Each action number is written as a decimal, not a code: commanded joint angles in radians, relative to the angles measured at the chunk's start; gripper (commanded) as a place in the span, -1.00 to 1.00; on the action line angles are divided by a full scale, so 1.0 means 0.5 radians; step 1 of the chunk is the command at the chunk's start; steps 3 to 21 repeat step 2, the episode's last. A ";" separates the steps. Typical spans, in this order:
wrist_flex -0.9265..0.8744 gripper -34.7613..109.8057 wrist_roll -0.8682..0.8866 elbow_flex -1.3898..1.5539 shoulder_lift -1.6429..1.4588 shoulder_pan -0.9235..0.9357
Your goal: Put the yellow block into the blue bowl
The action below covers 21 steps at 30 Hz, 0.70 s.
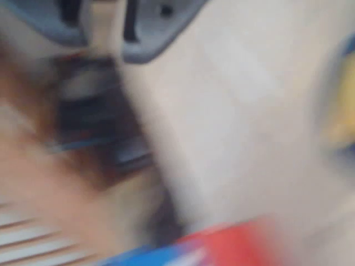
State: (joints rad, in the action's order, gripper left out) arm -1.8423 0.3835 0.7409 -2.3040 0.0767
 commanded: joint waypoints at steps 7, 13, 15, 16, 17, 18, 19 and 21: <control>0.141 -0.52 0.009 0.629 -0.316 0.000; 0.141 -0.52 0.009 0.629 -0.316 0.000; 0.141 -0.52 0.009 0.629 -0.316 0.000; 0.141 -0.52 0.009 0.629 -0.316 0.000; 0.141 -0.52 0.009 0.629 -0.316 0.000; 0.141 -0.52 0.009 0.629 -0.316 0.000; 0.141 -0.52 0.009 0.629 -0.316 0.000; 0.141 -0.52 0.009 0.629 -0.316 0.000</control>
